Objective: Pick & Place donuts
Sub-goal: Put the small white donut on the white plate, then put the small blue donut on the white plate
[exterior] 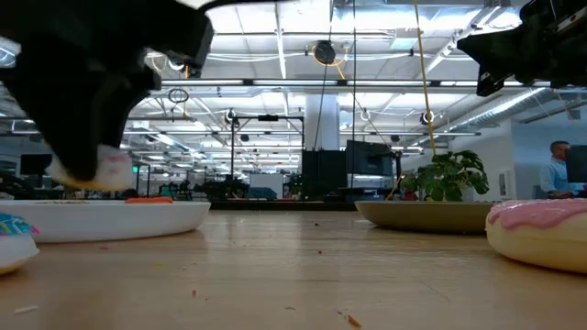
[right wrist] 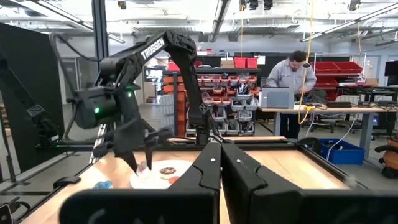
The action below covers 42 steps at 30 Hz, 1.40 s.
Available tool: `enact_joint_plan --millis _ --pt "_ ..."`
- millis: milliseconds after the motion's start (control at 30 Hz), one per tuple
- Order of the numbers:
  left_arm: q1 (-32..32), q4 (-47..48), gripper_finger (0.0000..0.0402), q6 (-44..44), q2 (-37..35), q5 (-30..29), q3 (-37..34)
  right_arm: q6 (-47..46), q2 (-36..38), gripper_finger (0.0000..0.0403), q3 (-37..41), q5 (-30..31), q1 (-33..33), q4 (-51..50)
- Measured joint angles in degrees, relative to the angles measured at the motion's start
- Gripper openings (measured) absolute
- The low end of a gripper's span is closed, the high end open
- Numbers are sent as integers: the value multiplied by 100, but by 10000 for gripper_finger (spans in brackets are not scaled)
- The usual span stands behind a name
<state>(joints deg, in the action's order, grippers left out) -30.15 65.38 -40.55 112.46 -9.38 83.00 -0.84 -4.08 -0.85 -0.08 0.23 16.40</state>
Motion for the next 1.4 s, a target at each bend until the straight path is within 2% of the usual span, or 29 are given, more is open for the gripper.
enact_joint_plan --millis 200,533,733,867,1167,1267,1400 --pt "65 23 136 18 69 35 -140 0 0 0 -1 0 0 5" --pt "254 -718 136 14 29 357 -700 0 0 0 1 0 0 3" --pt "265 -796 143 -152 20 382 -776 0 0 0 -1 0 0 3" --pt "232 -856 181 -133 20 358 -682 0 0 0 -1 0 0 1" --pt "219 -797 299 82 22 147 -671 1 0 0 -1 0 0 3" --pt "217 -753 320 125 17 142 -671 20 0 0 -1 0 -2 2" --pt "228 -631 324 51 -152 144 -671 22 0 0 -1 0 -2 3"
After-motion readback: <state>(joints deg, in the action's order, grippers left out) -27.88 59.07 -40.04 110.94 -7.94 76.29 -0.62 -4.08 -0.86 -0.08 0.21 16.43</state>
